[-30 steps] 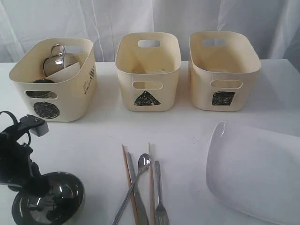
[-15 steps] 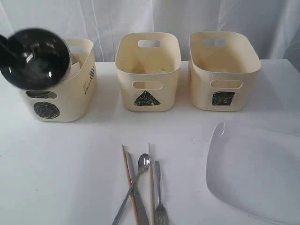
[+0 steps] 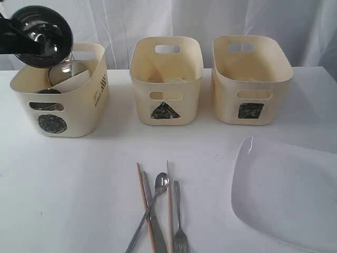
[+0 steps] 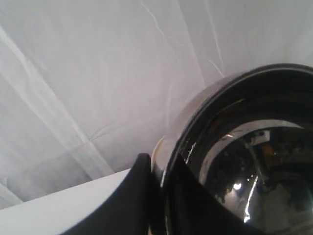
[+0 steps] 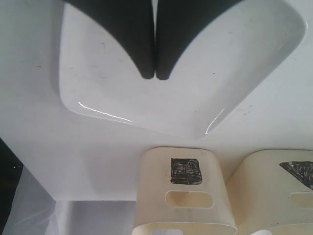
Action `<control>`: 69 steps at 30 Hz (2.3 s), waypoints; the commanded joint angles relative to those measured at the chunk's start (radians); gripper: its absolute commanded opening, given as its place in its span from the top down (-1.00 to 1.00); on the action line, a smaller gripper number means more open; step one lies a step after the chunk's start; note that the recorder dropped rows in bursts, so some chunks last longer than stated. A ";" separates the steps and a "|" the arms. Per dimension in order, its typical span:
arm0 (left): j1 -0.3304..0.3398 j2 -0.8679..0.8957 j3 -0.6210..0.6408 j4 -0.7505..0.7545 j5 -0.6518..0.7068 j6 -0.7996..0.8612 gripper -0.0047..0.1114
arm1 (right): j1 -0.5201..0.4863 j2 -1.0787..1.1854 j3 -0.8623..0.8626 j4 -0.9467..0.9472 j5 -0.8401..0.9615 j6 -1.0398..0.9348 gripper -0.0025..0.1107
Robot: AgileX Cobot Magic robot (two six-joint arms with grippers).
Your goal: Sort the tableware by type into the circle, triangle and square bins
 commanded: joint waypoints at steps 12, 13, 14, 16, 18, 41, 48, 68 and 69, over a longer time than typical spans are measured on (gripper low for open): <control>-0.001 0.159 -0.114 0.105 0.032 -0.094 -0.17 | -0.005 -0.006 0.000 -0.002 -0.008 -0.005 0.96; -0.001 0.152 -0.114 0.105 0.032 -0.094 -0.20 | -0.005 -0.006 0.000 -0.002 -0.008 -0.005 0.96; -0.001 0.145 -0.114 0.105 0.041 -0.094 -0.23 | -0.005 -0.006 0.000 -0.002 -0.008 -0.005 0.96; -0.002 0.122 -0.114 0.105 0.066 -0.097 -0.24 | -0.005 -0.006 0.000 -0.002 -0.008 -0.005 0.96; -0.002 0.079 -0.114 0.105 0.110 -0.097 -0.24 | -0.005 -0.006 0.000 -0.002 -0.008 -0.005 0.96; -0.002 -0.327 0.099 0.040 1.035 -0.434 0.92 | -0.005 -0.006 0.000 0.002 -0.008 -0.005 0.96; 0.004 -0.711 0.284 0.149 0.990 -0.466 0.92 | -0.005 -0.006 0.000 0.002 -0.008 -0.005 0.96; 0.004 -1.604 0.483 0.148 1.507 -0.702 0.92 | -0.005 -0.006 0.000 0.003 -0.008 -0.005 0.96; 0.004 -1.604 0.483 0.140 1.511 -0.702 0.92 | -0.005 -0.006 0.000 0.003 -0.008 -0.005 0.96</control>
